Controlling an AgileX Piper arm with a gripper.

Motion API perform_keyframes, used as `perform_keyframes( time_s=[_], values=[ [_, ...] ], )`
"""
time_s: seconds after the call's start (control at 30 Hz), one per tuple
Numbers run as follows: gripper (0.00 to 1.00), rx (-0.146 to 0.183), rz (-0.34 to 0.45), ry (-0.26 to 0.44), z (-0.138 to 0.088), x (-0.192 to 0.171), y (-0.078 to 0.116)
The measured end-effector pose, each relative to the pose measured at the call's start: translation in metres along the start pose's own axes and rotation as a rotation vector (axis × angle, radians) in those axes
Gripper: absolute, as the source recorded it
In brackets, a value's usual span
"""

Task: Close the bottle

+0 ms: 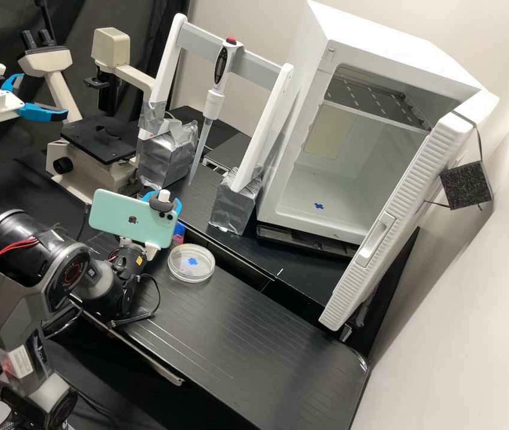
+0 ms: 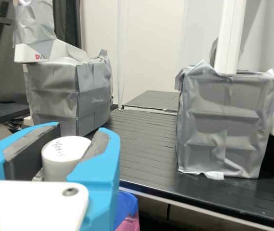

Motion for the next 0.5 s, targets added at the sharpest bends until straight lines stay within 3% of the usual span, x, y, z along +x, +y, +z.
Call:
perform_keyframes(
  time_s=[0.5],
  values=[
    [0.0, -0.007, 0.021, -0.005, -0.0039, 0.0103, 0.01]
  ],
)
